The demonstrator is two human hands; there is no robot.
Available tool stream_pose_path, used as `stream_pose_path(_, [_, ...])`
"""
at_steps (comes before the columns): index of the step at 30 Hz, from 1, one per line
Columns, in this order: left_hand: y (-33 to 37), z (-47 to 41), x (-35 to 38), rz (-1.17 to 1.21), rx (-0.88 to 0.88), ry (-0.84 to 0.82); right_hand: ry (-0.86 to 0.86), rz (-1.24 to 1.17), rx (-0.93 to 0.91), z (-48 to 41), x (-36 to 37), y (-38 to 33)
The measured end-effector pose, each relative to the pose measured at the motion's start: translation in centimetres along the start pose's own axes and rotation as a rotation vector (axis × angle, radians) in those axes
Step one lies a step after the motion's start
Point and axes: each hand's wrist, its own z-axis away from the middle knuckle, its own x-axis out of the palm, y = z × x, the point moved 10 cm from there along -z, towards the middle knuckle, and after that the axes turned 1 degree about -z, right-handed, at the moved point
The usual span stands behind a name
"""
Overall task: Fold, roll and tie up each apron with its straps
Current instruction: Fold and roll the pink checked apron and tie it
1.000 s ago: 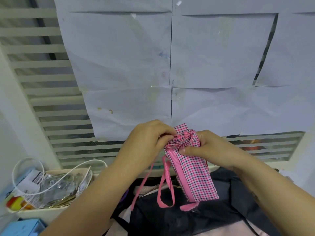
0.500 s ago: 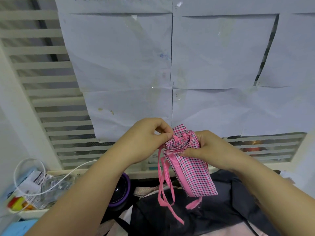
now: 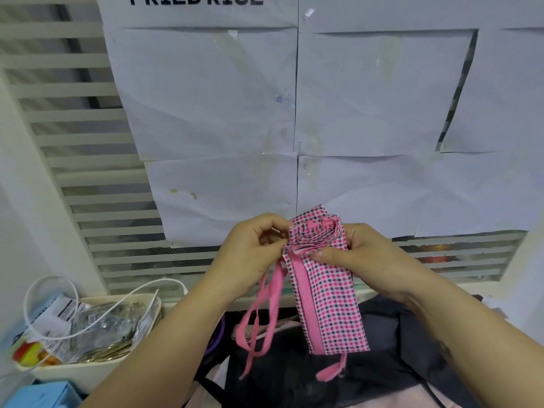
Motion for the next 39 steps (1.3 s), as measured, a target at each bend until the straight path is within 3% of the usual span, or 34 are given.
stream_pose_path(6, [-0.2,0.9,0.6,0.021,-0.014,-0.079,0.057,-0.100,0.001,0.0,-0.7,0.3])
stream_pose_path(9, [-0.3,1.1,0.3,0.083,-0.045,-0.041,0.074,-0.162,0.002,-0.1,-1.0,0.5])
stream_pose_path(15, [-0.4,1.4,0.7,-0.014,-0.054,-0.051,0.074,-0.136,0.006,0.1,-0.8,0.3])
stream_pose_path(24, [-1.8,2.3,2.6,0.400,-0.370,-0.201,0.076,-0.138,-0.010,0.2,-1.0,0.6])
stream_pose_path(30, [-1.7,2.1,2.2,0.162,-0.288,-0.314,-0.002,-0.253,0.025,0.1,-0.4,1.3])
stream_pose_path(39, [-2.4,1.9,2.7,0.501,-0.360,-0.251,-0.095,-0.403,0.012,-0.3,0.2,0.9])
